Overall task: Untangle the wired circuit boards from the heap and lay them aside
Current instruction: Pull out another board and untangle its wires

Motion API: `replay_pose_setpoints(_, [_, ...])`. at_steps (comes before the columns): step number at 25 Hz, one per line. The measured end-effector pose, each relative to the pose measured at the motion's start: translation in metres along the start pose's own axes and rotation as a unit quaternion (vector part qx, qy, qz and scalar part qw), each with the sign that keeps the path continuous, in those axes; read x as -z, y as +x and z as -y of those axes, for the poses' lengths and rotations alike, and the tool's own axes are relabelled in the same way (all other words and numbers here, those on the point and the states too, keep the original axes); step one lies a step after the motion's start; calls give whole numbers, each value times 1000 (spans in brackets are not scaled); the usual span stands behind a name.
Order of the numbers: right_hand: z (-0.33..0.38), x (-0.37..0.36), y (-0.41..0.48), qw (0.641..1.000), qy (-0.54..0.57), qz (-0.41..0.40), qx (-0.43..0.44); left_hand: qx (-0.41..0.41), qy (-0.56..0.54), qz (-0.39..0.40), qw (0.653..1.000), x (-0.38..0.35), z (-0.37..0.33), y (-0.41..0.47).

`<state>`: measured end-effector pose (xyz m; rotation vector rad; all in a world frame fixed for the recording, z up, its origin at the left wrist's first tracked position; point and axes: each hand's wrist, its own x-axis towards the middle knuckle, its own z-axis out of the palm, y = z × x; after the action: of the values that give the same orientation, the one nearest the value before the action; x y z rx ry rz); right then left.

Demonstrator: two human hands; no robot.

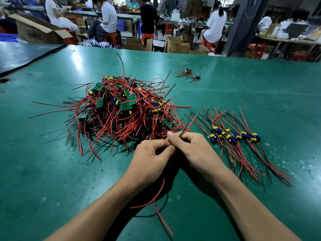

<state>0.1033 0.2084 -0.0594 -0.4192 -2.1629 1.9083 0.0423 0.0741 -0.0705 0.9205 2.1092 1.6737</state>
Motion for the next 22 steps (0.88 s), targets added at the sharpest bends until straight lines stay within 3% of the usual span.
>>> replay_pose_setpoints(6, [-2,8,5,993,-109,-36,39,19,-24,8,1000,1,0,2])
replay_pose_setpoints(13, [-8,19,18,967,-137,-188,105,35,-61,46,996,4,-3,1])
replay_pose_setpoints(19, [-15,32,27,949,-115,-272,111,38,-68,72,994,4,-7,-1])
replay_pose_setpoints(22, [-11,27,27,970,55,-230,46,38,-73,72,994,5,-10,-2])
